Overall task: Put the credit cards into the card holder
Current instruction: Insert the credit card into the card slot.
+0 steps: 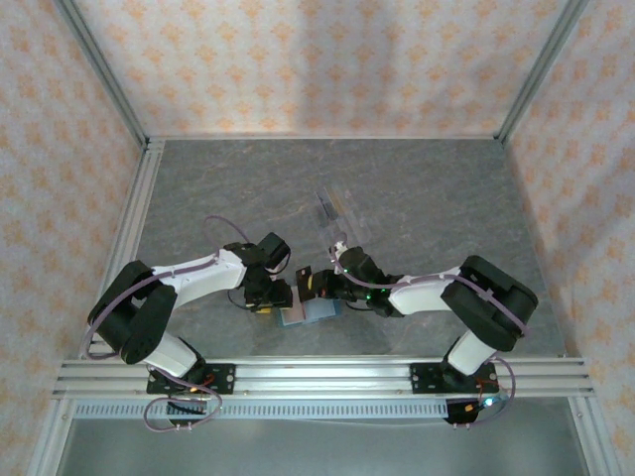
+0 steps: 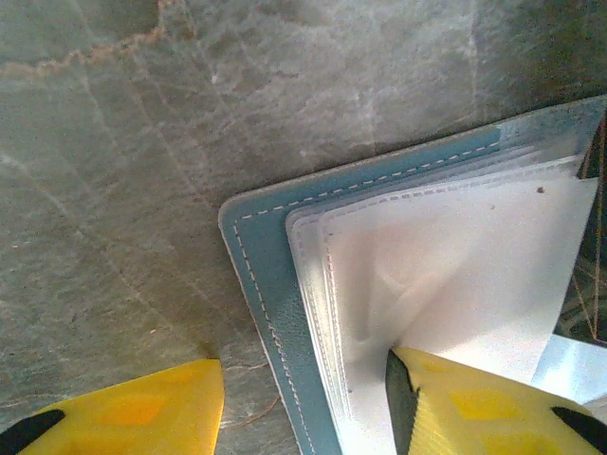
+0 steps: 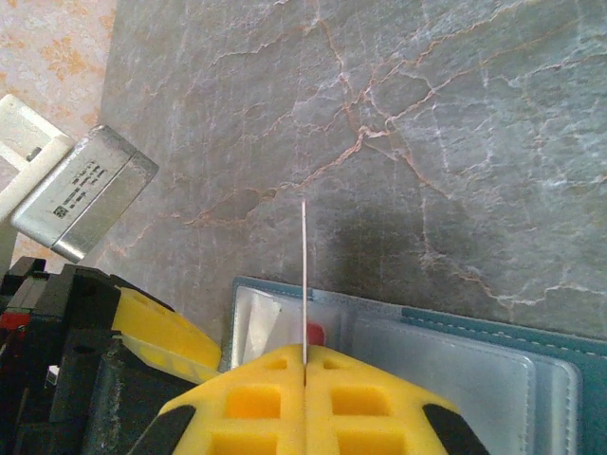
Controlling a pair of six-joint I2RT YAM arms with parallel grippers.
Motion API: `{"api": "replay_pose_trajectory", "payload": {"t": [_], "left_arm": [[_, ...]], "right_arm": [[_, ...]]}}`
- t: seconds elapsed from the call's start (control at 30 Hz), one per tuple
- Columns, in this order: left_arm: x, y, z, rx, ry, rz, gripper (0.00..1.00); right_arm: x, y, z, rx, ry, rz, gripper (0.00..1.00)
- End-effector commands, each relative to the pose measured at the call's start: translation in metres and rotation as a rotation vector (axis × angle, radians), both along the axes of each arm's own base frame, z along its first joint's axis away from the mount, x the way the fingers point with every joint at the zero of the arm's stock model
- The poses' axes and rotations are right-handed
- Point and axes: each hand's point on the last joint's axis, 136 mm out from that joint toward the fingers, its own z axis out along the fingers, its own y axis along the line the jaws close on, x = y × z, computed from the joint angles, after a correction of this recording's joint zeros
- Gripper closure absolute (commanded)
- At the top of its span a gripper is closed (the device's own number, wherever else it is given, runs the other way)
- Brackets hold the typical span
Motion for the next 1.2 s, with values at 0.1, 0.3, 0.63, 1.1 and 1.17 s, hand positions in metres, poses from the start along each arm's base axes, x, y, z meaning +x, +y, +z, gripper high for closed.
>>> {"api": "replay_pose_trajectory", "payload": {"t": [0.1, 0.3, 0.63, 1.1, 1.17], "left_arm": [[-0.008, 0.013, -0.010, 0.055, 0.017, -0.008, 0.51], [-0.009, 0.013, -0.010, 0.053, 0.014, -0.001, 0.51], [-0.009, 0.012, -0.010, 0.050, 0.016, -0.004, 0.51], [-0.007, 0.010, -0.010, 0.043, 0.014, -0.015, 0.51], [-0.008, 0.010, -0.010, 0.044, 0.016, -0.015, 0.50]], "right_arm": [[-0.004, 0.007, 0.006, 0.035, 0.005, 0.014, 1.00], [-0.016, 0.001, -0.003, 0.004, 0.048, 0.034, 1.00], [-0.033, -0.004, -0.013, -0.022, 0.118, 0.069, 1.00], [-0.047, -0.005, -0.025, -0.063, 0.174, 0.116, 1.00], [-0.048, -0.005, -0.027, -0.065, 0.183, 0.122, 1.00]]}}
